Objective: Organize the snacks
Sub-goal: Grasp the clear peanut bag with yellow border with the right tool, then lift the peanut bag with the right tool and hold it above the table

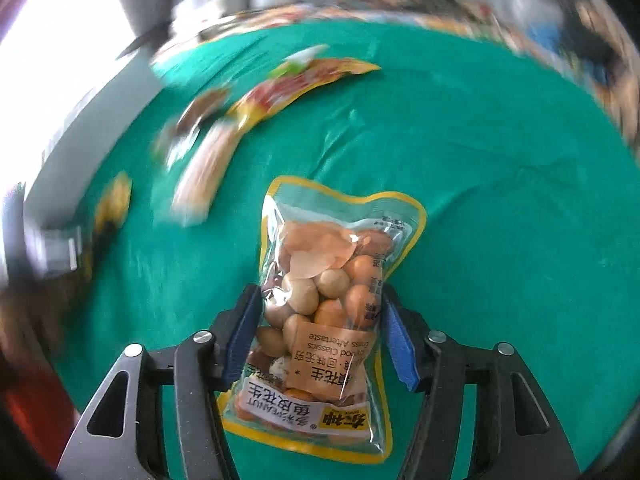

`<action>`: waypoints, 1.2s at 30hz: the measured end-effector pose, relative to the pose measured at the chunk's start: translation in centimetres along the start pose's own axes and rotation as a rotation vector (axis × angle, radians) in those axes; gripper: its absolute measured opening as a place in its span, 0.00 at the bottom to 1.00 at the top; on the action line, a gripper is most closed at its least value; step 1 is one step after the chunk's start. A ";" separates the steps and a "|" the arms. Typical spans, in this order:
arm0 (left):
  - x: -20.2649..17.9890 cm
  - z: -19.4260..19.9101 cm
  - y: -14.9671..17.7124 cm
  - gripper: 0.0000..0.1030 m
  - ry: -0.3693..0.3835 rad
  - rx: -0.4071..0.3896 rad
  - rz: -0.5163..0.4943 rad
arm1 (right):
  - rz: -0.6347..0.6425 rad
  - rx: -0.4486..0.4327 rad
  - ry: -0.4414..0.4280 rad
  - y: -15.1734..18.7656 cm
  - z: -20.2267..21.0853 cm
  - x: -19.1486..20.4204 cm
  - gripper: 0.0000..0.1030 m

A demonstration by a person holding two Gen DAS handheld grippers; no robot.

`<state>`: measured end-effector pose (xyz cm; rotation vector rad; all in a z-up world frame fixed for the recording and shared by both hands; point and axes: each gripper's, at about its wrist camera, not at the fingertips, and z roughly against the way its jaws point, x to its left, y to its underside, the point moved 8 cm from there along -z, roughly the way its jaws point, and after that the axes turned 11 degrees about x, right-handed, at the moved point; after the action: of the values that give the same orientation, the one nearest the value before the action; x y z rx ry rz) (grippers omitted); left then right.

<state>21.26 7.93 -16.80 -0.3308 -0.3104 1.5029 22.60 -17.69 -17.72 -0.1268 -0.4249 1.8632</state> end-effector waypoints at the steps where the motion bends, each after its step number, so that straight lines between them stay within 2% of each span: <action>1: 0.0 0.0 0.0 1.00 0.000 0.000 0.000 | 0.039 -0.020 0.058 1.1 0.0 -0.1 0.73; 3: 0.0 0.0 0.0 1.00 -0.001 0.000 0.000 | 0.065 -0.113 0.132 2.4 0.4 -0.2 0.81; 4: 0.0 0.0 0.0 1.00 -0.002 0.000 0.001 | 0.046 -0.127 0.142 2.8 0.6 -0.7 0.85; 6: 0.0 0.0 0.1 1.00 -0.003 -0.001 0.002 | -0.020 -0.114 0.108 2.8 0.5 -1.8 0.90; 11: 0.0 0.0 0.1 1.00 -0.002 -0.001 0.002 | -0.043 -0.114 0.119 1.7 0.2 -2.0 0.90; 36: -0.1 -0.1 0.0 1.00 -0.001 -0.002 0.002 | -0.042 -0.113 0.119 2.0 0.3 -2.1 0.91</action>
<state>21.28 7.88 -16.91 -0.3315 -0.3124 1.5054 21.45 -20.31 -18.36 -0.3015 -0.4473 1.7799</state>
